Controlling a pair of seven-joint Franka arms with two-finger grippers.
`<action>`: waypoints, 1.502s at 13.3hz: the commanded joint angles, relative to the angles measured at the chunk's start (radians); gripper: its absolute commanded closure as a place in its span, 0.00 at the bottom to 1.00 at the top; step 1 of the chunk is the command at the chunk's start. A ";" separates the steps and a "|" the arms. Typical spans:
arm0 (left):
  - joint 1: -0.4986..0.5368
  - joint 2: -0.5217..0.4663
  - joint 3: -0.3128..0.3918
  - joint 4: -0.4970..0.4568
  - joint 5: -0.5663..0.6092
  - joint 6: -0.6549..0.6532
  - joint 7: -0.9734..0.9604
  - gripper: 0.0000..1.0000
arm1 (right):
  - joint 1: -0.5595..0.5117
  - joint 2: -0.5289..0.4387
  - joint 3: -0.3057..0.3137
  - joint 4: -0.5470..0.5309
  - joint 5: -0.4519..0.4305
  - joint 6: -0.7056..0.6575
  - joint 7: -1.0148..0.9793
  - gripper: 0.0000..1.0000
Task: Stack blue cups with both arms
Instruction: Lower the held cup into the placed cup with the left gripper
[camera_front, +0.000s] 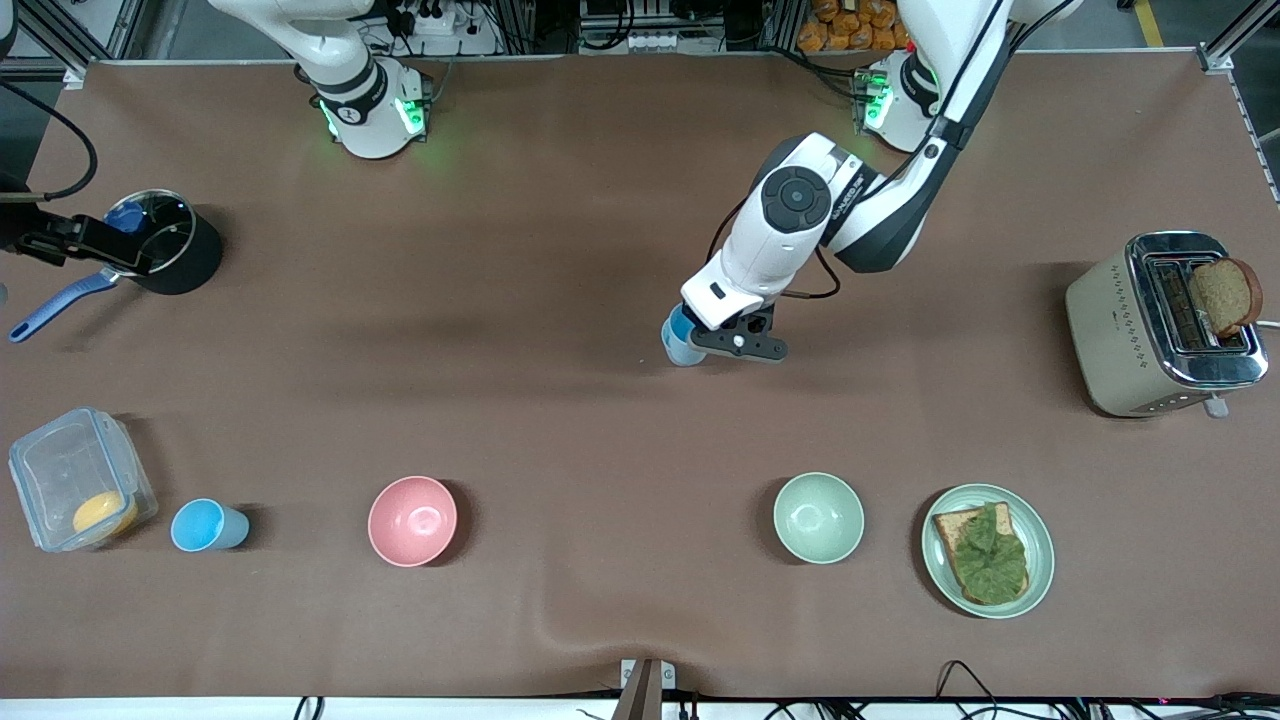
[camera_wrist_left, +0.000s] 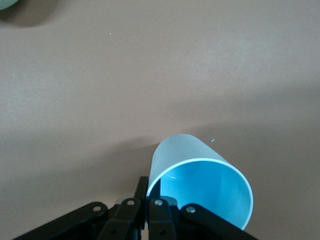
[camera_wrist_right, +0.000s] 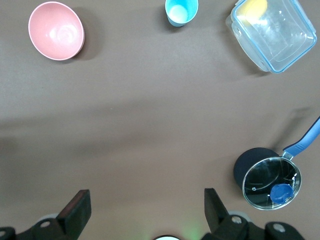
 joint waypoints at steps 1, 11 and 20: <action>-0.005 -0.008 -0.004 -0.005 0.025 -0.007 -0.022 1.00 | -0.007 0.001 0.004 0.005 -0.019 -0.009 -0.007 0.00; -0.009 -0.002 -0.002 -0.013 0.020 -0.007 -0.025 1.00 | -0.007 0.001 0.004 0.005 -0.019 -0.009 -0.008 0.00; -0.008 -0.004 -0.004 -0.008 0.020 -0.005 -0.023 0.76 | -0.008 0.001 0.004 0.003 -0.019 -0.009 -0.008 0.00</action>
